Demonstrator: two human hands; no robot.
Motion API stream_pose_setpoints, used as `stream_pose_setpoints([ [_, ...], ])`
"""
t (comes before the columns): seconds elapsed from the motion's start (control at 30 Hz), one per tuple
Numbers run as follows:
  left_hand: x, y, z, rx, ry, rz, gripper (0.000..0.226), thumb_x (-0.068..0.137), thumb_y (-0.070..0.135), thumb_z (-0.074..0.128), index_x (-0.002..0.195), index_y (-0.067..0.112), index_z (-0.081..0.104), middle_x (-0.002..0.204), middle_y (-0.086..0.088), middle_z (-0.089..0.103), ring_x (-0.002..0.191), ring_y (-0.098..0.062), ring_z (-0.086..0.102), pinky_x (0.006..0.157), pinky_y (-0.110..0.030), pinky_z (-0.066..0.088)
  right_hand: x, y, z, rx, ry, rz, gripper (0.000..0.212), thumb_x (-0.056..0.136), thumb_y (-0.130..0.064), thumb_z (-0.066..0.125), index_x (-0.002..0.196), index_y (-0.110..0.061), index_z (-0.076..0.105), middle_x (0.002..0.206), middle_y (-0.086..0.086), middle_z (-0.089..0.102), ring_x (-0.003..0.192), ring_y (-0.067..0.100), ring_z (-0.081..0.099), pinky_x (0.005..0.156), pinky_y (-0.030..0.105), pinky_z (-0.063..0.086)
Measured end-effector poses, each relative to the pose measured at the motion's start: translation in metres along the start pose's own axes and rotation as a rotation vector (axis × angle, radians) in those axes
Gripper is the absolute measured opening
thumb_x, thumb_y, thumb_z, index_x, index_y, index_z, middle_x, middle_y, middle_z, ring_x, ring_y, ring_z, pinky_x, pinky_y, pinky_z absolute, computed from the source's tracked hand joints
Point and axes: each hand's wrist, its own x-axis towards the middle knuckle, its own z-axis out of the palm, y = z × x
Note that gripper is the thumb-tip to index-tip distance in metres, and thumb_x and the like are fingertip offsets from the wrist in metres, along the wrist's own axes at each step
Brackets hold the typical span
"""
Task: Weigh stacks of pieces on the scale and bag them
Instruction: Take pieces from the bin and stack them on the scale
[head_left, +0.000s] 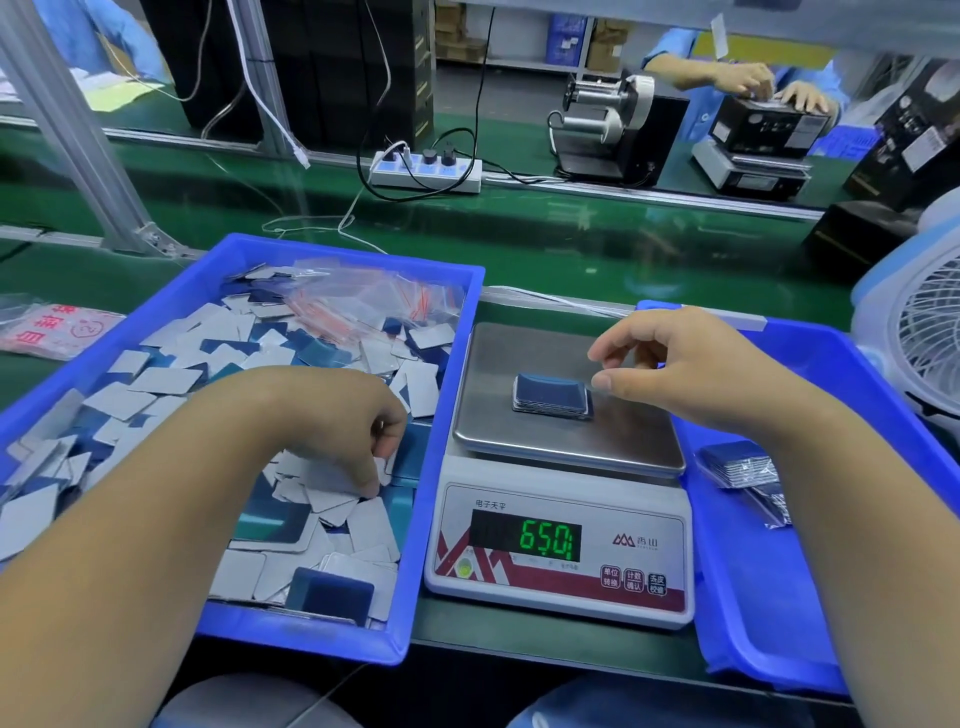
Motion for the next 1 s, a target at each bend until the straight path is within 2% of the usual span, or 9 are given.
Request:
stream_pose_setpoints([
  [0.2, -0.004, -0.008, -0.013, -0.109, 0.128, 0.068, 0.016, 0.076, 0.030, 0.081, 0.075, 0.038, 0.067, 0.063, 0.019, 0.060, 0.055, 0.000, 0.050, 0.056, -0.020, 0.043, -0.002, -0.002, -0.001, 0.014, -0.006, 0.005, 0.013, 0.076, -0.040, 0.076, 0.087, -0.035, 0.071, 0.080, -0.017, 0.068, 0.064, 0.002, 0.054, 0.063, 0.020, 0.045],
  [0.27, -0.008, -0.003, -0.022, -0.250, 0.308, 0.128, 0.014, 0.076, 0.032, 0.081, 0.077, 0.040, 0.070, 0.068, 0.020, 0.065, 0.061, 0.000, 0.057, 0.062, -0.027, 0.049, -0.002, -0.002, -0.002, 0.014, 0.007, -0.003, 0.012, 0.076, -0.039, 0.076, 0.087, -0.035, 0.071, 0.082, -0.017, 0.067, 0.064, 0.002, 0.054, 0.062, 0.017, 0.045],
  [0.37, -0.009, 0.025, -0.035, -0.573, 0.575, 0.294, 0.014, 0.074, 0.031, 0.084, 0.081, 0.038, 0.073, 0.074, 0.018, 0.071, 0.063, 0.006, 0.062, 0.058, -0.017, 0.049, -0.001, -0.003, -0.001, 0.042, 0.042, -0.022, 0.008, 0.079, -0.033, 0.076, 0.085, -0.034, 0.072, 0.080, -0.017, 0.067, 0.061, 0.002, 0.052, 0.059, 0.013, 0.042],
  [0.47, -0.001, 0.065, -0.039, -0.820, 0.514, 0.461, 0.022, 0.075, 0.019, 0.086, 0.089, 0.032, 0.075, 0.072, 0.009, 0.073, 0.060, -0.001, 0.062, 0.053, -0.011, 0.045, 0.000, -0.007, 0.000, 0.146, 0.068, -0.030, 0.006, 0.081, -0.034, 0.077, 0.085, -0.032, 0.073, 0.068, -0.016, 0.063, 0.057, 0.001, 0.049, 0.055, 0.013, 0.039],
  [0.6, 0.012, 0.098, -0.040, -0.813, 0.444, 0.502, 0.043, 0.068, 0.020, 0.088, 0.099, 0.034, 0.061, 0.076, 0.005, 0.075, 0.068, -0.016, 0.068, 0.069, -0.033, 0.054, -0.002, -0.021, 0.009, 0.595, 0.020, -0.021, 0.014, 0.083, -0.029, 0.067, 0.090, -0.019, 0.071, 0.062, -0.010, 0.059, 0.052, 0.009, 0.045, 0.047, 0.019, 0.037],
  [0.67, 0.016, 0.105, -0.040, -0.775, 0.453, 0.522, 0.049, 0.063, 0.020, 0.090, 0.095, 0.035, 0.055, 0.074, 0.009, 0.071, 0.064, -0.014, 0.064, 0.069, -0.038, 0.053, -0.001, -0.026, 0.012, 0.701, 0.042, -0.019, 0.009, 0.083, -0.021, 0.066, 0.089, -0.014, 0.069, 0.063, 0.001, 0.061, 0.048, 0.013, 0.046, 0.044, 0.023, 0.037],
  [0.77, 0.020, 0.107, -0.039, -0.739, 0.501, 0.520, 0.054, 0.060, 0.021, 0.092, 0.093, 0.034, 0.052, 0.074, 0.013, 0.060, 0.058, -0.008, 0.053, 0.062, -0.033, 0.047, -0.001, -0.028, 0.012, 0.735, 0.032, -0.014, 0.010, 0.082, -0.007, 0.068, 0.086, -0.016, 0.070, 0.070, 0.015, 0.063, 0.049, 0.018, 0.051, 0.044, 0.026, 0.041],
  [0.87, 0.021, 0.104, -0.036, -0.735, 0.503, 0.538, 0.053, 0.061, 0.022, 0.093, 0.093, 0.033, 0.052, 0.084, 0.008, 0.059, 0.058, -0.009, 0.052, 0.059, -0.022, 0.044, -0.005, -0.029, 0.010, 0.743, -0.014, -0.015, 0.016, 0.081, -0.004, 0.069, 0.085, -0.019, 0.074, 0.072, 0.011, 0.066, 0.049, 0.017, 0.055, 0.044, 0.026, 0.046],
  [1.0, 0.021, 0.094, -0.033, -0.798, 0.555, 0.497, 0.031, 0.076, 0.025, 0.085, 0.094, 0.027, 0.060, 0.086, 0.006, 0.069, 0.062, -0.012, 0.060, 0.064, -0.022, 0.051, -0.004, -0.028, 0.011, 0.687, 0.064, 0.020, 0.016, 0.088, 0.001, 0.068, 0.090, -0.014, 0.075, 0.073, 0.013, 0.065, 0.051, 0.019, 0.059, 0.047, 0.027, 0.050],
])
